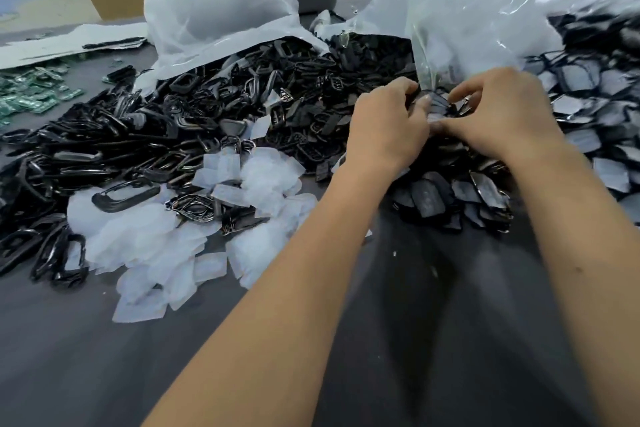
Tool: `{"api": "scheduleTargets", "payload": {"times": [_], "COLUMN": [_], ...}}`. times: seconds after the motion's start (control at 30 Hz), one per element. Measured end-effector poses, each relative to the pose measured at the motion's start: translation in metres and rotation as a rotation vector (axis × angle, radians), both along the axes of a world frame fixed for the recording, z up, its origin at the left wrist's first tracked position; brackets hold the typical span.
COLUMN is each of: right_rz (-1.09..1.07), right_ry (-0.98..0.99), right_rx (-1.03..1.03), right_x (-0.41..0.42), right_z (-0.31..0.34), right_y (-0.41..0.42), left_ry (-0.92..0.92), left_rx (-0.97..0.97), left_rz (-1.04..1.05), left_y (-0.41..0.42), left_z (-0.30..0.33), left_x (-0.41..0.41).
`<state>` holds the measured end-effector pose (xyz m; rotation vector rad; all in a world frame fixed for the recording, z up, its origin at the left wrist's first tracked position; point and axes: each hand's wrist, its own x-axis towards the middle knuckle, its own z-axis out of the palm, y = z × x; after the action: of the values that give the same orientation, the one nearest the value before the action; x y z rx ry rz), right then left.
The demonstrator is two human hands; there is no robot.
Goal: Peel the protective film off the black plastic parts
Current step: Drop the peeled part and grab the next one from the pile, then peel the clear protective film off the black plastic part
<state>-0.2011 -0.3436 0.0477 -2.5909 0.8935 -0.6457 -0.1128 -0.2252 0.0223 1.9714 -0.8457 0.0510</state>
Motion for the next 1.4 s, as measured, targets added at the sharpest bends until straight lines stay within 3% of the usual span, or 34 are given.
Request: {"api": "scheduleTargets", "payload": {"times": [0.2, 0.43, 0.57, 0.67, 0.87, 1.03, 1.13, 1.23, 1.4], "right_rz": [0.090, 0.306, 0.262, 0.255, 0.230, 0.202, 0.260, 0.372, 0.487], "right_ry": [-0.177, 0.216, 0.208, 0.124, -0.100, -0.179, -0.223, -0.250, -0.363], "right_rx": [-0.036, -0.121, -0.065, -0.029, -0.040, 0.105, 0.227, 0.304, 0.404], "right_x": [0.028, 0.097, 0.111, 0.115, 0.118, 0.121, 0.119, 0.116, 0.118], "right_z": [-0.003, -0.032, -0.040, -0.041, -0.043, -0.048, -0.049, -0.054, -0.061], "right_y": [0.050, 0.127, 0.135, 0.133, 0.145, 0.160, 0.172, 0.182, 0.182], "left_ry": [-0.020, -0.105, -0.104, -0.050, 0.042, -0.080, -0.014, 0.102, 0.118], "left_rx": [0.013, 0.250, 0.416, 0.534, 0.447, 0.530, 0.458, 0.262, -0.033], "left_rz": [0.134, 0.510, 0.705, 0.661, 0.604, 0.506, 0.508, 0.516, 0.582], "left_y": [0.049, 0.132, 0.167, 0.177, 0.189, 0.197, 0.198, 0.198, 0.201], "left_z": [-0.014, -0.024, -0.022, -0.023, -0.020, -0.022, -0.027, -0.029, -0.030], "left_x": [0.015, 0.068, 0.101, 0.113, 0.120, 0.118, 0.116, 0.116, 0.109]}}
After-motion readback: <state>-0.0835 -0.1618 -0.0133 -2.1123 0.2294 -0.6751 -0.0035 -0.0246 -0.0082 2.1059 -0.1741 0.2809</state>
